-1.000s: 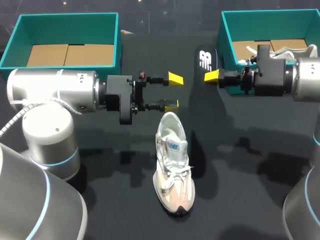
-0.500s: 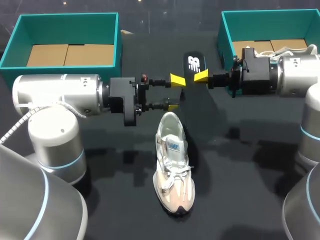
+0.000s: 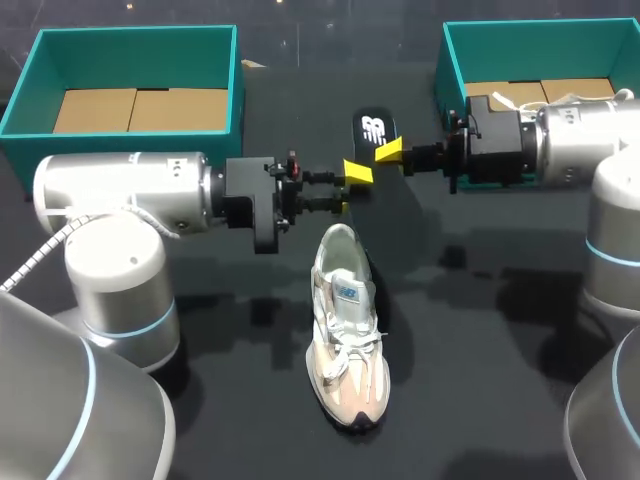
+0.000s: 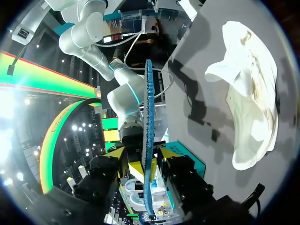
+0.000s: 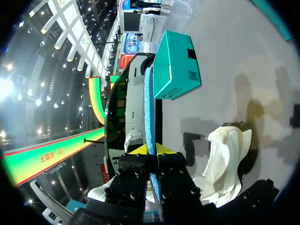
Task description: Take the shoe out of the shoebox, open the shoe tongue, remove and reinsert the insole, then place the shoe into the shoebox
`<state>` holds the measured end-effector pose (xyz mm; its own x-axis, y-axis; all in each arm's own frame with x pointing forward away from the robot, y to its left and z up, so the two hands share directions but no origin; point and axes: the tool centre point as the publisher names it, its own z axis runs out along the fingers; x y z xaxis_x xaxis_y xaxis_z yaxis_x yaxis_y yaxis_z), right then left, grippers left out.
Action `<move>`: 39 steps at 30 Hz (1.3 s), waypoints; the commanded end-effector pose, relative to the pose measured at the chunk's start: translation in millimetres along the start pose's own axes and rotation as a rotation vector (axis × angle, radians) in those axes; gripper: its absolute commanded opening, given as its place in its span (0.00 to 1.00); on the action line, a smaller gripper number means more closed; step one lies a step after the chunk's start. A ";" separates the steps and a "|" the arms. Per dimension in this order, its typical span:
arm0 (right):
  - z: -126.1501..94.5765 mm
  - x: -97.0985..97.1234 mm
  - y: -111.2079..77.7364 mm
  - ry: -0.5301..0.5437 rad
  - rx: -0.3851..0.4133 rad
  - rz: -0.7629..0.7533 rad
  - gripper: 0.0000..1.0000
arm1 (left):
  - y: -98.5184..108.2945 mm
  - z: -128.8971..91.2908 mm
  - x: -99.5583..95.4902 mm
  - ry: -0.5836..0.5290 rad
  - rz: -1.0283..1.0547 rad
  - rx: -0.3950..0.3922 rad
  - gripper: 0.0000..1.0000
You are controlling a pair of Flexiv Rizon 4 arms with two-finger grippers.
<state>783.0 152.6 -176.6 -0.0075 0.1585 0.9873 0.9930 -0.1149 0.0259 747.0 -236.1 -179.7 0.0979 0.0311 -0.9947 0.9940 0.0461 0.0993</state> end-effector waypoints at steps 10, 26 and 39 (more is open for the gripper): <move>8.2 -1.4 4.3 -0.006 0.025 0.019 0.00 | 4.2 10.0 6.9 -0.006 0.002 -0.011 0.33; 10.3 -3.1 4.7 -0.008 0.019 0.034 0.00 | 6.7 11.8 9.9 -0.007 0.004 -0.043 0.23; 11.0 -1.9 6.8 -0.008 0.021 0.040 0.00 | 9.2 12.5 10.3 -0.003 0.005 -0.067 0.00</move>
<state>790.4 160.4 -180.4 0.0308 0.1560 0.9873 0.9946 -0.1025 -0.0149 758.6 -245.7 -189.3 0.1016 0.0276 -0.9944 0.9888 0.1069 0.1040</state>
